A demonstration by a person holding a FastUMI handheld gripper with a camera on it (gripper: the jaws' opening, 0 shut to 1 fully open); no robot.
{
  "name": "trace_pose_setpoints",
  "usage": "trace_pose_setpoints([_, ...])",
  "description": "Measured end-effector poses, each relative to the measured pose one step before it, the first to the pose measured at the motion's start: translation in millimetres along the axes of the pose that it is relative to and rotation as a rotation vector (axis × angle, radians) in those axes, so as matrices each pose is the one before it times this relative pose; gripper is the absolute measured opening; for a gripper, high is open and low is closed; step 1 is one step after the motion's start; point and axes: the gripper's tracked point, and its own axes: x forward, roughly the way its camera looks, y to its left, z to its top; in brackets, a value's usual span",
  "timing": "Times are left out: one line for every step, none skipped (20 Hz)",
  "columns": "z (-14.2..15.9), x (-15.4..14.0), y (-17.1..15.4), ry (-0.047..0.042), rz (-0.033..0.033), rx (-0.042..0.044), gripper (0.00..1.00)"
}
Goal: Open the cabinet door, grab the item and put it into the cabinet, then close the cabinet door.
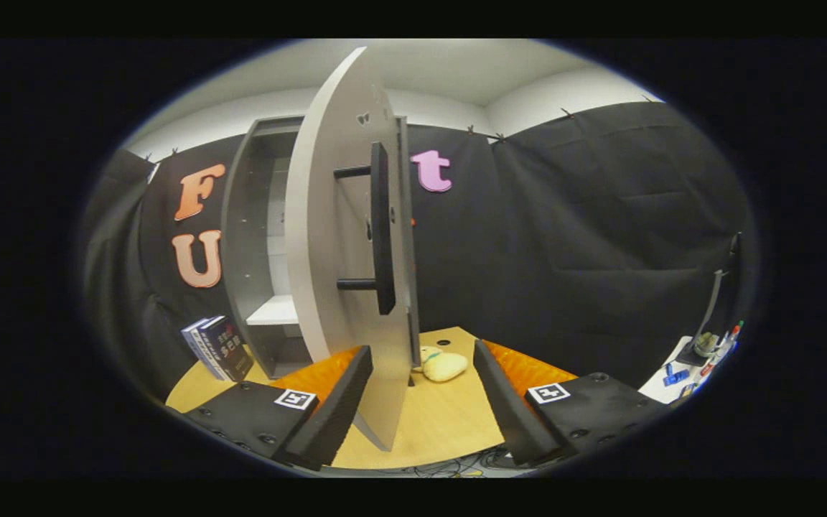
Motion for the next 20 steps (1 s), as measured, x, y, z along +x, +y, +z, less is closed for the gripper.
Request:
trace_pose_setpoints([-0.27,1.74,13.51,0.00280,0.01645,-0.00159,0.92])
trace_pose_setpoints([-1.87,1.16,12.92,0.00224,0.01365,-0.00564,0.92])
trace_pose_setpoints([0.06,2.88,13.57,0.00100,0.01220,-0.00809,0.92])
trace_pose_setpoints([1.05,4.56,15.11,-0.00443,0.01472,-0.01025,0.92])
trace_pose_setpoints([1.23,5.66,16.16,-0.00650,0.02046,-0.01233,0.92])
trace_pose_setpoints([0.14,7.61,17.61,-0.00329,0.02600,-0.01239,0.92])
trace_pose_setpoints([0.16,8.20,17.68,-0.00007,0.02753,-0.01245,0.92])
trace_pose_setpoints([2.79,10.45,17.06,-0.01017,0.03026,-0.01309,0.93])
trace_pose_setpoints([2.53,13.22,16.04,-0.01118,0.02381,-0.00888,0.92])
trace_pose_setpoints([-2.21,14.29,13.86,0.00370,0.01872,-0.00463,0.92])
trace_pose_setpoints([-1.94,14.73,12.74,0.00235,0.01021,-0.00863,0.92])
trace_pose_setpoints([-1.78,13.56,10.78,-0.00027,0.00548,-0.01260,0.92])
trace_pose_setpoints([-1.63,13.07,5.11,-0.00072,-0.00064,-0.00939,0.92])
trace_pose_setpoints([-0.83,10.68,5.57,0.00762,0.00280,-0.00105,0.92])
trace_pose_setpoints([-1.07,7.80,5.27,0.00648,0.00388,0.00725,0.92])
trace_pose_setpoints([0.60,7.77,4.64,0.00177,0.00556,0.01096,0.92])
trace_pose_setpoints([0.84,9.69,3.88,-0.00020,0.00655,0.00848,0.92])
trace_pose_setpoints([-0.57,10.48,4.06,0.00207,0.00577,0.00596,0.92])
trace_pose_setpoints([-0.10,8.21,3.44,0.00145,0.00363,0.00632,0.92])
trace_pose_setpoints([-0.05,7.76,3.14,0.00069,0.00294,0.00429,0.92])
